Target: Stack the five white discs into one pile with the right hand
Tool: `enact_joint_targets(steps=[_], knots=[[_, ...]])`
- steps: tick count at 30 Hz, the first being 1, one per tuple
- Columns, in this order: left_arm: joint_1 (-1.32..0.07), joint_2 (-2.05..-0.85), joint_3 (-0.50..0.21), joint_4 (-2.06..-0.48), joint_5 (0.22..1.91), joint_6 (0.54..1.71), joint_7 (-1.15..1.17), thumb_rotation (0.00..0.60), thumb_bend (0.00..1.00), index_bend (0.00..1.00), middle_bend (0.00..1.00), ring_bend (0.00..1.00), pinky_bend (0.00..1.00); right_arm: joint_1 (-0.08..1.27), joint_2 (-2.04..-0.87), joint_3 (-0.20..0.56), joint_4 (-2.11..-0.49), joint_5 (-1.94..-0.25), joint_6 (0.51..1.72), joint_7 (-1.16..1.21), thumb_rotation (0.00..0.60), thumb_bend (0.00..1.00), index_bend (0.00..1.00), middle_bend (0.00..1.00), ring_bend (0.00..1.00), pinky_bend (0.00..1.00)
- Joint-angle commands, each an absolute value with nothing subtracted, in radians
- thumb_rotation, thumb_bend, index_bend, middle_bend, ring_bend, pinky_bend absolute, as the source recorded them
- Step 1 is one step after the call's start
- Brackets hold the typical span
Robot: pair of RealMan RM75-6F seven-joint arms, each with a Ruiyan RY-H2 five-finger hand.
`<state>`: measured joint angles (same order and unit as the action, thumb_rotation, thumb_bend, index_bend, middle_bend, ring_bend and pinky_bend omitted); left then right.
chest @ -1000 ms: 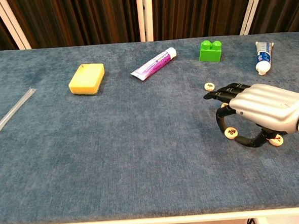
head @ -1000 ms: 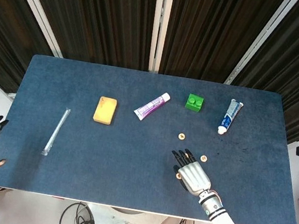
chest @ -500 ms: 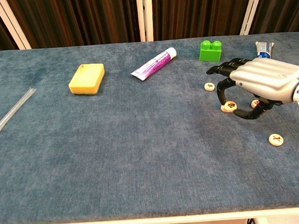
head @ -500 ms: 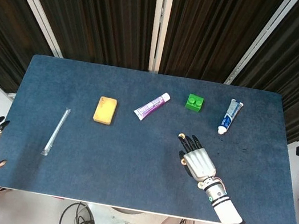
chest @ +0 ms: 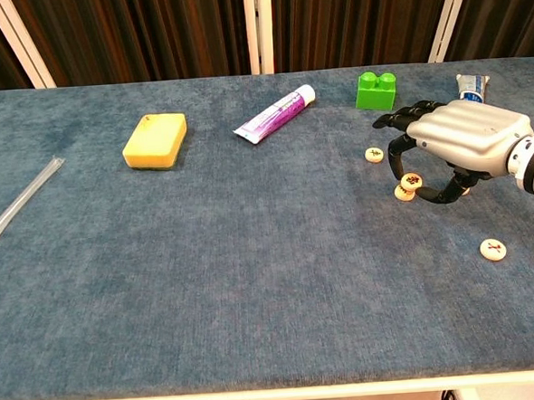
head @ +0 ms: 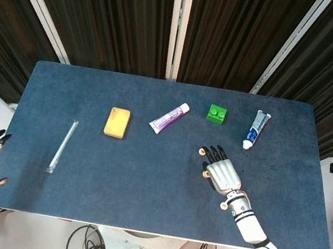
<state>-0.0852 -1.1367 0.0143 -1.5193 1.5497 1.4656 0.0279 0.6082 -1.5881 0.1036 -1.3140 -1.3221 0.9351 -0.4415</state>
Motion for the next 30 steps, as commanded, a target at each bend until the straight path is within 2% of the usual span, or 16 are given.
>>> enact_joint_targets(steps=[1, 30], knots=[[-0.085, -1.137, 0.014, -1.518, 1.551, 1.468, 0.027, 0.6, 0.02, 0.0, 0.0, 0.0, 0.0, 0.614, -1.591, 0.103, -1.308, -1.315, 0.928, -0.442, 0.6, 0.36, 0.54, 0.05, 0.0, 0.0], [-0.087, -1.132, 0.012, -1.521, 1.55, 1.464, 0.021, 0.6, 0.02, 0.0, 0.0, 0.0, 0.0, 0.638, -1.601, 0.089, -1.298, -1.274, 0.913, -0.442, 0.6, 0.34, 0.48, 0.05, 0.0, 0.0]])
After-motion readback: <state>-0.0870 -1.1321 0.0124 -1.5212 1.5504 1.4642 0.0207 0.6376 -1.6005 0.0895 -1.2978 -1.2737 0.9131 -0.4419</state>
